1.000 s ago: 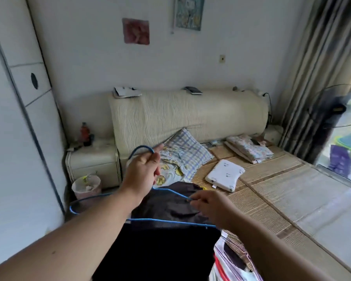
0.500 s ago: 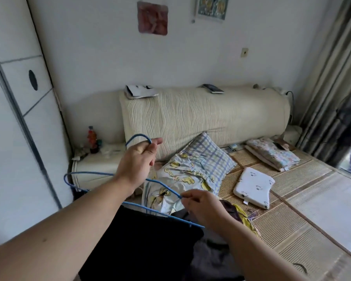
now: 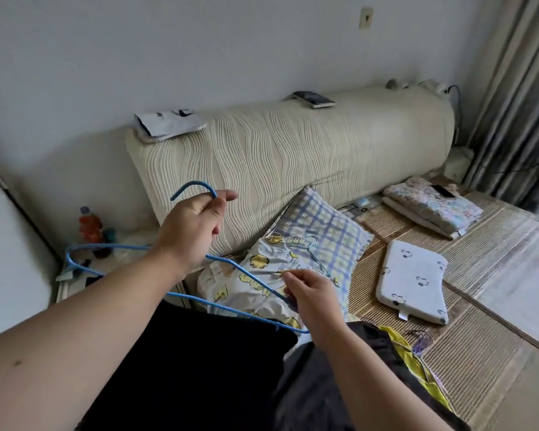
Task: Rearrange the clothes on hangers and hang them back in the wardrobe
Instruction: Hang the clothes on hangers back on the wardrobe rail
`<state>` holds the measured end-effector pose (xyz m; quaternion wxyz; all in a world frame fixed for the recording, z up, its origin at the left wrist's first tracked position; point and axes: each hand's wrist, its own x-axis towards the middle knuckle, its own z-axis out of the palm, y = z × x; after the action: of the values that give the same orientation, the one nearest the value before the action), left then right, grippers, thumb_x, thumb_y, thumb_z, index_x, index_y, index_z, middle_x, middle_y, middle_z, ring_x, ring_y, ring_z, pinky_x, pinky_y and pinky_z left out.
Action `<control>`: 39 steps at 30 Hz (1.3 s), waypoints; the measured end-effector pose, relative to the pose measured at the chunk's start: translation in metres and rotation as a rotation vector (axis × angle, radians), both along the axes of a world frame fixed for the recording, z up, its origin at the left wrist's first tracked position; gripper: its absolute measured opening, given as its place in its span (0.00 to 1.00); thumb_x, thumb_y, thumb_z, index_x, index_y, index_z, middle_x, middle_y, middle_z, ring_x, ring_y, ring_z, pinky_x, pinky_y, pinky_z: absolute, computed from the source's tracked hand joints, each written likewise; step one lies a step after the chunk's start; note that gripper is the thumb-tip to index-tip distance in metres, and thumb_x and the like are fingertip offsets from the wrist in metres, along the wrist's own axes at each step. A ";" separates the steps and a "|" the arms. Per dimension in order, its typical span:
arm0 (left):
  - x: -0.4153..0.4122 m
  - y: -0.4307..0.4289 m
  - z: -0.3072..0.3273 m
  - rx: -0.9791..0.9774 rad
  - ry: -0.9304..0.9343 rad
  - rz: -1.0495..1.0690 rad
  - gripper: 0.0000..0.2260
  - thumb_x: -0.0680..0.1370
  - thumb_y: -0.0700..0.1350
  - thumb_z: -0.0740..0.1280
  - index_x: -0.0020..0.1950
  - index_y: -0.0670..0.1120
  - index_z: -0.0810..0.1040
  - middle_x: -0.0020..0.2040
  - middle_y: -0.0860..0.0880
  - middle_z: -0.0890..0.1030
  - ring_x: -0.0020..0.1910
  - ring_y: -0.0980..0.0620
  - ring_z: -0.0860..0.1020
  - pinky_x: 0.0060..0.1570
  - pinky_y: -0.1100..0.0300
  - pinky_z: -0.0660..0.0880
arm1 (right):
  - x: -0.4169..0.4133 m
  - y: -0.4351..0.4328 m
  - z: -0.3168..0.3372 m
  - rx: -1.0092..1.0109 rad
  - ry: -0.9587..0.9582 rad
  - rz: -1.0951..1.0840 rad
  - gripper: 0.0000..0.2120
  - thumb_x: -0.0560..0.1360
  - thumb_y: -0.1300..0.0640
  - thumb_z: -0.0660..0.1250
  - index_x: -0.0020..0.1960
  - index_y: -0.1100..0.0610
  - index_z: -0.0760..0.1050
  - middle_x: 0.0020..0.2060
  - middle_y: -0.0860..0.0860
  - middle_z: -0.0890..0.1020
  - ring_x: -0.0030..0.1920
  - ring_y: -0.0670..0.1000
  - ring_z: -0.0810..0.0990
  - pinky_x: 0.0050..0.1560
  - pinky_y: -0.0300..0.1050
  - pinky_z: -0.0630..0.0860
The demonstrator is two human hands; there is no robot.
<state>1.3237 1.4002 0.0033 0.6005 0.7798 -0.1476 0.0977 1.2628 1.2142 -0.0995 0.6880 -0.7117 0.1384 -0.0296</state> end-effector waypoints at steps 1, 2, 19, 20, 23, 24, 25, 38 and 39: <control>0.030 -0.010 -0.014 0.011 0.017 0.005 0.14 0.82 0.45 0.58 0.48 0.58 0.81 0.27 0.55 0.68 0.25 0.55 0.64 0.32 0.56 0.62 | 0.029 -0.011 -0.012 0.046 0.020 -0.013 0.06 0.75 0.54 0.68 0.41 0.52 0.82 0.27 0.46 0.79 0.32 0.46 0.76 0.40 0.47 0.77; 0.057 -0.020 -0.027 0.013 0.041 0.005 0.14 0.82 0.46 0.58 0.48 0.60 0.81 0.26 0.55 0.68 0.26 0.54 0.63 0.32 0.55 0.61 | 0.056 -0.024 -0.024 0.093 0.044 -0.031 0.06 0.76 0.56 0.67 0.42 0.53 0.82 0.28 0.47 0.78 0.31 0.47 0.76 0.40 0.47 0.77; 0.338 -0.173 -0.235 0.094 0.459 0.000 0.13 0.81 0.42 0.59 0.40 0.52 0.79 0.26 0.53 0.69 0.24 0.60 0.66 0.28 0.66 0.65 | 0.356 -0.192 -0.268 -0.130 0.540 0.053 0.24 0.77 0.59 0.65 0.72 0.58 0.65 0.68 0.55 0.72 0.61 0.53 0.74 0.63 0.44 0.67; 0.343 -0.178 -0.243 0.082 0.470 -0.001 0.13 0.81 0.42 0.59 0.40 0.52 0.78 0.27 0.53 0.70 0.25 0.60 0.67 0.29 0.66 0.66 | 0.368 -0.193 -0.277 -0.188 0.557 0.075 0.25 0.77 0.59 0.64 0.73 0.58 0.63 0.68 0.56 0.71 0.61 0.55 0.74 0.61 0.45 0.69; 0.355 -0.187 -0.271 0.098 0.472 -0.029 0.14 0.81 0.43 0.59 0.40 0.52 0.79 0.28 0.53 0.71 0.27 0.58 0.67 0.30 0.67 0.67 | 0.400 -0.197 -0.310 -0.399 0.649 0.169 0.28 0.77 0.53 0.63 0.74 0.58 0.59 0.65 0.60 0.72 0.61 0.60 0.74 0.54 0.50 0.71; 0.358 -0.186 -0.278 0.098 0.471 -0.038 0.14 0.81 0.44 0.59 0.40 0.52 0.79 0.28 0.54 0.71 0.27 0.58 0.68 0.30 0.67 0.67 | 0.407 -0.198 -0.323 -0.464 0.665 0.194 0.29 0.76 0.50 0.64 0.72 0.57 0.59 0.64 0.60 0.72 0.60 0.60 0.74 0.54 0.50 0.71; 0.359 -0.185 -0.283 0.097 0.470 -0.043 0.13 0.81 0.45 0.59 0.40 0.53 0.80 0.28 0.54 0.71 0.27 0.58 0.68 0.30 0.67 0.67 | 0.411 -0.200 -0.337 -0.488 0.686 0.199 0.28 0.75 0.48 0.65 0.70 0.56 0.61 0.63 0.60 0.72 0.57 0.60 0.75 0.54 0.51 0.72; 0.329 -0.162 -0.234 0.036 0.472 -0.015 0.12 0.81 0.43 0.59 0.42 0.50 0.80 0.26 0.55 0.72 0.26 0.57 0.68 0.29 0.65 0.66 | 0.352 -0.161 -0.248 -0.354 0.255 0.013 0.10 0.78 0.57 0.63 0.57 0.51 0.80 0.45 0.47 0.83 0.37 0.40 0.77 0.36 0.38 0.73; 0.323 -0.158 -0.223 0.026 0.451 0.001 0.12 0.81 0.42 0.59 0.42 0.50 0.80 0.26 0.56 0.73 0.25 0.58 0.68 0.28 0.67 0.66 | 0.344 -0.157 -0.229 -0.356 0.241 0.032 0.10 0.78 0.56 0.64 0.56 0.50 0.80 0.40 0.43 0.82 0.32 0.38 0.75 0.32 0.33 0.69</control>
<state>1.6468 1.2426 -0.2199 0.6081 0.7897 -0.0104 -0.0806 1.6070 1.0568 -0.3282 0.5302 -0.8226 0.2009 0.0428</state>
